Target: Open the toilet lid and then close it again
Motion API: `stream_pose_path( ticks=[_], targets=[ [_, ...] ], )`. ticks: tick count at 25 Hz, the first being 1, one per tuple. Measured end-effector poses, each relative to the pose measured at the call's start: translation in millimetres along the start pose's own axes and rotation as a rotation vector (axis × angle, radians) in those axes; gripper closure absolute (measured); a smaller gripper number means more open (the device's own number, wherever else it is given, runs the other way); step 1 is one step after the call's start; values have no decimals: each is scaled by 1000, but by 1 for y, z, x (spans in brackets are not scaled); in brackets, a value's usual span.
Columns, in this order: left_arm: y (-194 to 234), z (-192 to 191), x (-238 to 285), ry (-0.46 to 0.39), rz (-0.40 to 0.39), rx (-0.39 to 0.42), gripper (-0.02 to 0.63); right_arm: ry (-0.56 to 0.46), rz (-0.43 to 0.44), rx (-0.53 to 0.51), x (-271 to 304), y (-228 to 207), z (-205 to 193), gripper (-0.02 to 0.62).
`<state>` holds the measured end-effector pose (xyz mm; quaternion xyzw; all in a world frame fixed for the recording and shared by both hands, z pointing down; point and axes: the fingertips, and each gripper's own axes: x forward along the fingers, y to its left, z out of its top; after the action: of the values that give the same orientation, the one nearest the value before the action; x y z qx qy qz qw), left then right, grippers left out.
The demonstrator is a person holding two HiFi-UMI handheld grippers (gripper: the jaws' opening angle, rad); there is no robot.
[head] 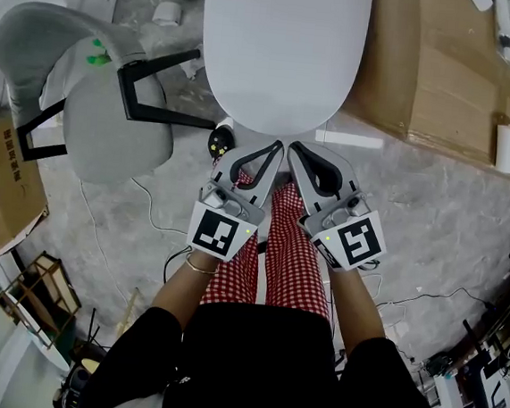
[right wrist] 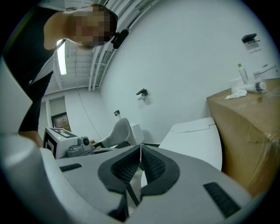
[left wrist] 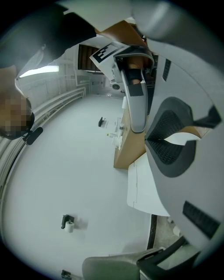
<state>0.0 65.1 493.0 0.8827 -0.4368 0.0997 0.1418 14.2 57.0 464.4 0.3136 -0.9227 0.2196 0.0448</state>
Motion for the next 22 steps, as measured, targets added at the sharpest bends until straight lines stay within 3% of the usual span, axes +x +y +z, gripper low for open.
stream_pose_path(
  ticks=[5, 10, 15, 22],
  targets=[
    [4, -13, 1, 18, 11, -49, 603, 42, -10, -3, -2, -5, -15, 574],
    [7, -22, 2, 33, 5, -13, 603, 70, -22, 22, 0, -7, -31, 574],
    [12, -33, 3, 33, 13, -69, 601, 78, -56, 59, 3, -10, -43, 574],
    [8, -50, 9, 64, 1, -71, 603, 95, -68, 74, 4, -18, -57, 574]
  ],
)
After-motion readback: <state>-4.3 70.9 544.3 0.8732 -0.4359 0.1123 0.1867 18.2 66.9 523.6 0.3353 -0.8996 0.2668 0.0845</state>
